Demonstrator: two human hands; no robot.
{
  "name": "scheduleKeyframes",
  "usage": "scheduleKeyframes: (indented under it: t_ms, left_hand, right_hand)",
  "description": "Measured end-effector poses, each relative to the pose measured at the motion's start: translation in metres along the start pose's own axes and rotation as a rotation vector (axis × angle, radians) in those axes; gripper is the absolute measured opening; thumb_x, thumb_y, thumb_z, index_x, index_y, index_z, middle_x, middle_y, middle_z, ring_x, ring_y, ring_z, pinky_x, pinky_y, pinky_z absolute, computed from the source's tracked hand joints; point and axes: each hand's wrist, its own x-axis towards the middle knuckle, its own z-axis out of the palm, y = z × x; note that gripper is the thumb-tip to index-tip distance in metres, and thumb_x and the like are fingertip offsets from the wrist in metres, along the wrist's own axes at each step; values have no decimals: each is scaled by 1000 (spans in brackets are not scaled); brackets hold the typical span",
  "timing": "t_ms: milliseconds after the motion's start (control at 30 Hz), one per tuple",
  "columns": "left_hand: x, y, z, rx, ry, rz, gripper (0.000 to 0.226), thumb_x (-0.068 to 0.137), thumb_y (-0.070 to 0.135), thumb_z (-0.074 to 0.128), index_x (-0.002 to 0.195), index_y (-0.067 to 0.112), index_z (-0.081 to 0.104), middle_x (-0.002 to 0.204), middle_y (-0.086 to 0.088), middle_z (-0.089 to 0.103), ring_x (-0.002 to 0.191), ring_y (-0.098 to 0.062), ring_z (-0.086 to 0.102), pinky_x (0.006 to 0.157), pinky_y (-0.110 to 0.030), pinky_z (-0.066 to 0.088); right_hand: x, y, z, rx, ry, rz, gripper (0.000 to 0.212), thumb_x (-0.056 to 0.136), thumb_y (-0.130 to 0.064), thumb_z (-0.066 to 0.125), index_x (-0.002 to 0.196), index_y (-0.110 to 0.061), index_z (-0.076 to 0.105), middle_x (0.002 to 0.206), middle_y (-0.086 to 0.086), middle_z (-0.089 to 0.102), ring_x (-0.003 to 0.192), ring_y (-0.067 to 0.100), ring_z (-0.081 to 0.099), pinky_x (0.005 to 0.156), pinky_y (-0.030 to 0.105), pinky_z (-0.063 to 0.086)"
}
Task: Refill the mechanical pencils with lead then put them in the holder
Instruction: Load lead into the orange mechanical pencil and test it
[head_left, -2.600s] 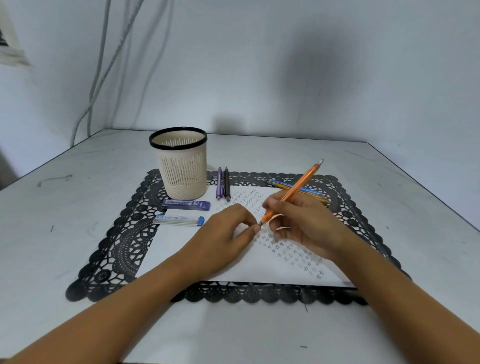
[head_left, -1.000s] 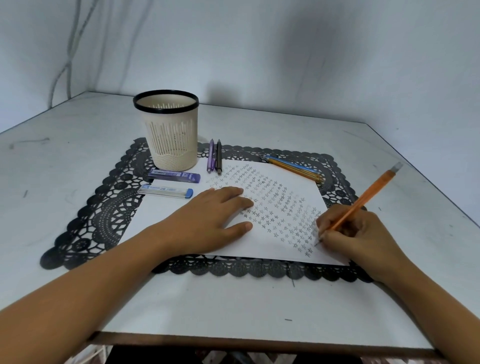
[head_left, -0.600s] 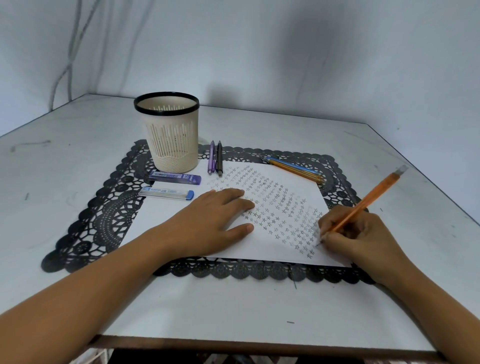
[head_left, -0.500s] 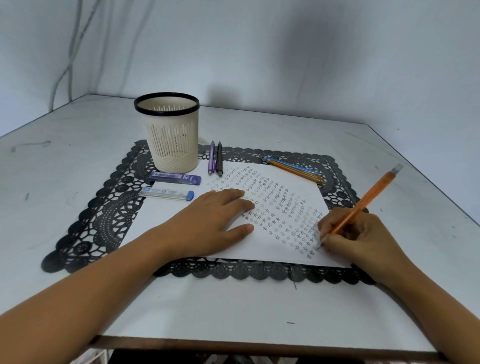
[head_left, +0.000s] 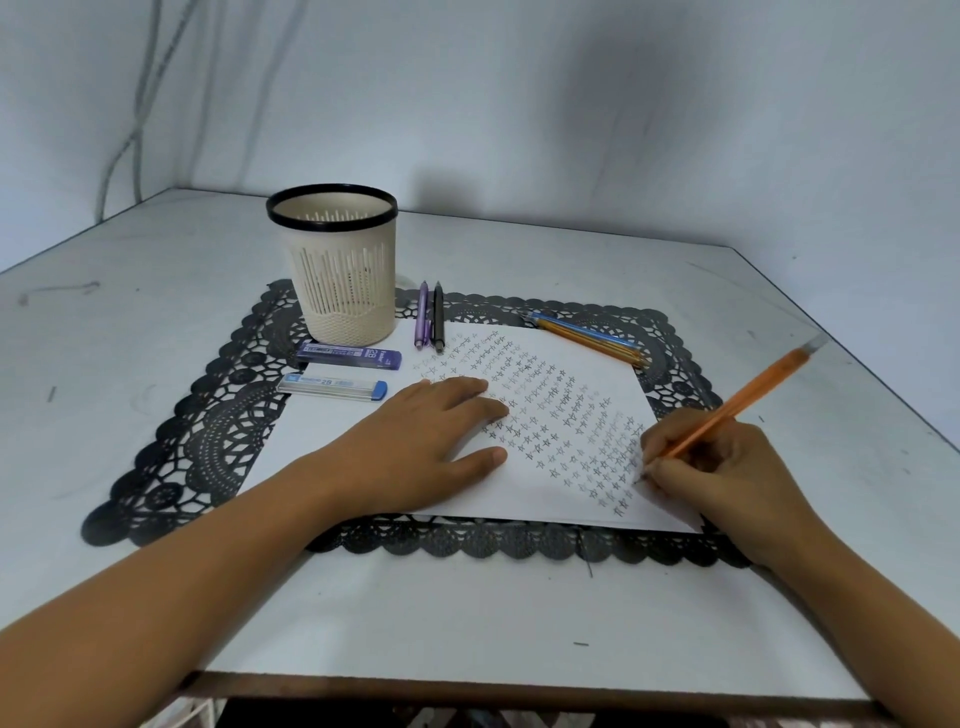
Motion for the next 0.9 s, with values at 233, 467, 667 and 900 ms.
scheduleKeyframes:
  t_ms: [233,467,667,900]
  left_hand:
    - [-1,1,-1,-10,1,0,47,91,52,37,135,38,32,150,9,20,134,-13,23,109,-25,16]
    - [-1,2,-1,-1,3,8,47,91,51,36,136,37,32,151,8,20,135,-12,21,108,-22,14]
    - [-1,2,-1,-1,2,5,47,91,52,36,136,37,32,151,9,20,135,-13,22,108,-23,15]
    - [-1,1,-1,1,5,5,49,91,55,35,136,37,32,151,7,21,135,-13,23,108,-24,15]
  right_hand:
    - [0,-2,0,-14,-6,-11,16,55,-31,62,68,-22,66,76,21,61,73,42,56,72,48,51]
    - [1,0,-1,-30,-18,-21,8,61,-16,59,64,-22,63,73,18,60,69,35,54,65,35,44]
    - [-1,1,-1,20,-50,-21,17,55,-32,62,68,-20,66,74,18,61,73,43,55,73,54,50]
    - [1,-1,2,28,12,21,10,59,-16,59,66,-21,65,69,17,60,61,21,51,63,34,44]
